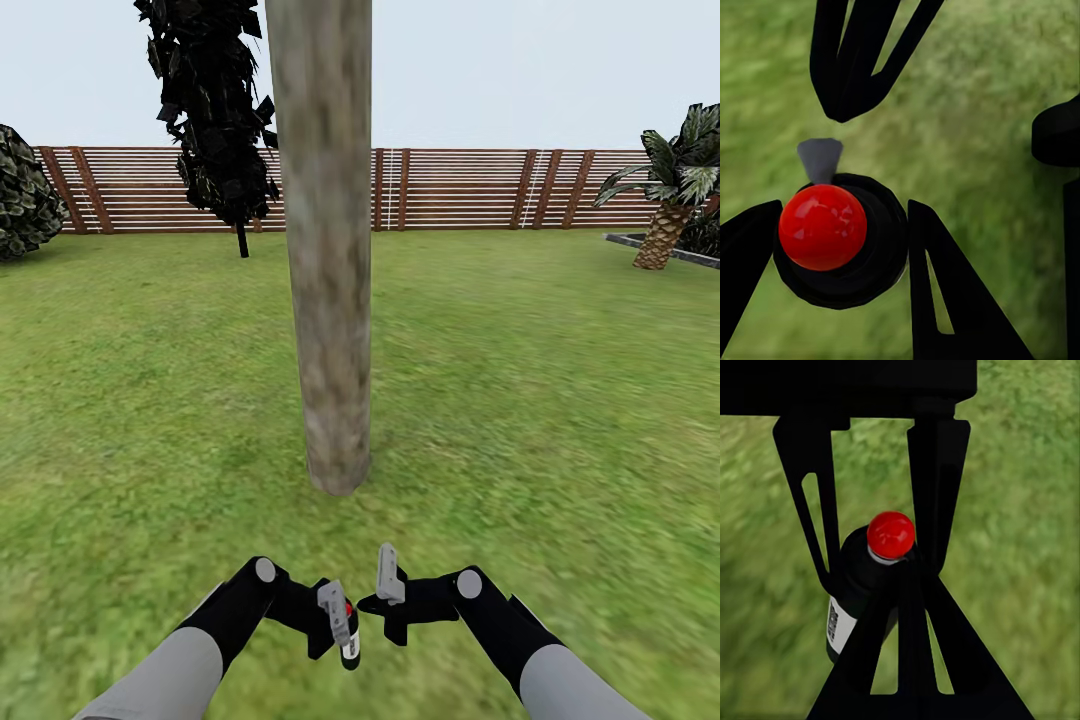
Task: In the garden, pick up the pesticide atomizer on the floor and spray pesticide onto both trees until each tree trunk is fully covered.
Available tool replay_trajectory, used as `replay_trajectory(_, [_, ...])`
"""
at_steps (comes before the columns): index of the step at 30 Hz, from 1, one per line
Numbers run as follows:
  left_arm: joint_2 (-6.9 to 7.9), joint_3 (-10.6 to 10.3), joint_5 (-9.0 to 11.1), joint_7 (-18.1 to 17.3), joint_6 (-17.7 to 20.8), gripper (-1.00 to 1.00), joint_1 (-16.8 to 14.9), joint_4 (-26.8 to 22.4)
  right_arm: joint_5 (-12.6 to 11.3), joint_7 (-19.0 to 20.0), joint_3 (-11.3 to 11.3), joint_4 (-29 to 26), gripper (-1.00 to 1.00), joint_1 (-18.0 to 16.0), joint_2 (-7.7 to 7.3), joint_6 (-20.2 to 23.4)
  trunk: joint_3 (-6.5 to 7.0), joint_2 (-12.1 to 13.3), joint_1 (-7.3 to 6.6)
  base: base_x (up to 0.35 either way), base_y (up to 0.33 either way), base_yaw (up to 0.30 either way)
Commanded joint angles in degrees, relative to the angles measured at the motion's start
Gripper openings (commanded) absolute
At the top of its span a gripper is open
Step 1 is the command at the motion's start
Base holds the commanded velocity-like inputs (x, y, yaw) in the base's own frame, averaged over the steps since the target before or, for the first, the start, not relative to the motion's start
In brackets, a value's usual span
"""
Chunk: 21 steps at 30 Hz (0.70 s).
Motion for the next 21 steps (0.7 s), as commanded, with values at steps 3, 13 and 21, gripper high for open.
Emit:
replay_trajectory(3, [-0.01, 0.1, -0.5, -0.1, -0.5, -1.0, 0.0, -0.1, 0.5, 0.0, -0.1, -0.1, -1.0, 0.0, 0.01, -0.3, -0.05, 0.0, -0.01, 0.0, 0.0, 0.0])
replay_trajectory(13, [-0.15, 0.3, -0.3, 0.0, -0.6, -1.0, 0.0, 0.0, 0.5, 0.0, -0.1, 0.0, -1.0, 0.0, 0.01, -0.3, -0.05, 0.0, -0.01, 0.0, 0.0, 0.0])
replay_trajectory(21, [-0.18, 0.3, 0.7, -0.1, -0.7, -1.0, 0.0, 0.0, 0.5, 0.0, -0.1, 0.0, -1.0, 0.0, 0.01, -0.3, -0.05, 0.0, -0.01, 0.0, 0.0, 0.0])
